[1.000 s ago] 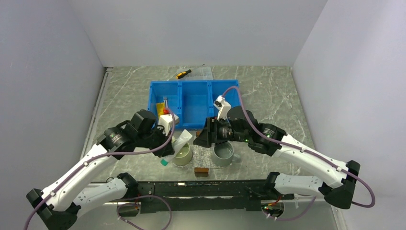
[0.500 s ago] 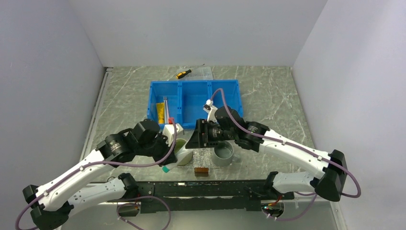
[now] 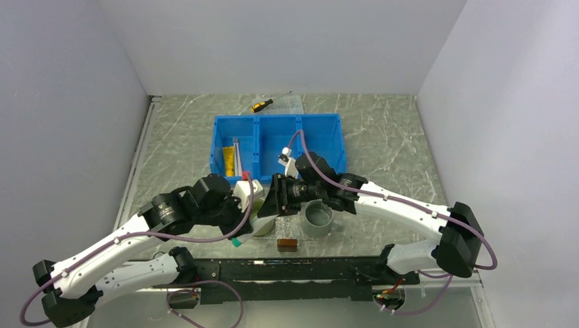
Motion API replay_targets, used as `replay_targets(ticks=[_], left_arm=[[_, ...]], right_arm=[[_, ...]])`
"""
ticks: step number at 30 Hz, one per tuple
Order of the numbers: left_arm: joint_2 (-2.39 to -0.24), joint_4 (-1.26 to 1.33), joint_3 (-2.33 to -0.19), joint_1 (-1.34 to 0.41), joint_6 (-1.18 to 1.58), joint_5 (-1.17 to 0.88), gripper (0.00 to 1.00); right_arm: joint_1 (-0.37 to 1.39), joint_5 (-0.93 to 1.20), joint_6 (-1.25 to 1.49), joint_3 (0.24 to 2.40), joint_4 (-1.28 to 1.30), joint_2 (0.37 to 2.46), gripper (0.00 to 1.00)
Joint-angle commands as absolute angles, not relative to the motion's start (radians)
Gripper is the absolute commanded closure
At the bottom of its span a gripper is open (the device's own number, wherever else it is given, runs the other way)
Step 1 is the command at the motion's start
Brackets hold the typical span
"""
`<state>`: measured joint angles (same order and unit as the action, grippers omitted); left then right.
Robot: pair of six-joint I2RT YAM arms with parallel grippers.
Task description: Prepare toiletry sets of a toothbrush and toothpaste on the tray
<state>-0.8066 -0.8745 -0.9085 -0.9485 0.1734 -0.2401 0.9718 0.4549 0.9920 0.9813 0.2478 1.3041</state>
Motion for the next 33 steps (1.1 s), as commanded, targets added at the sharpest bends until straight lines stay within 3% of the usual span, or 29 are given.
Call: replay_targets(ticks=[1, 4, 14, 28, 33], left_arm=[[-0.796, -0.806, -0.922, -0.957, 0.166, -0.212, 0.97], [-0.801, -0.799, -0.92, -0.958, 0.162, -0.212, 0.94], [-0.783, -0.779, -0.911, -0.957, 0.14, -0.24, 0.67], [-0.736, -0.727, -0.882, -0.957, 0.146, -0.197, 0.27], [-0.694, -0.723, -0.879, -0.957, 0.178, -0.092, 0.23]], right_arm=[[0.969, 0.505, 1.019, 0.996, 0.184, 1.321, 0.58], [0.969, 0.509, 1.02, 0.994, 0.181, 1.324, 0.68], [0.969, 0.516, 1.025, 0.986, 0.168, 1.319, 1.0], [0.966, 0.409, 0.903, 1.056, 0.353, 1.278, 1.0], [0.963, 0.319, 0.815, 1.119, 0.494, 1.238, 1.0]])
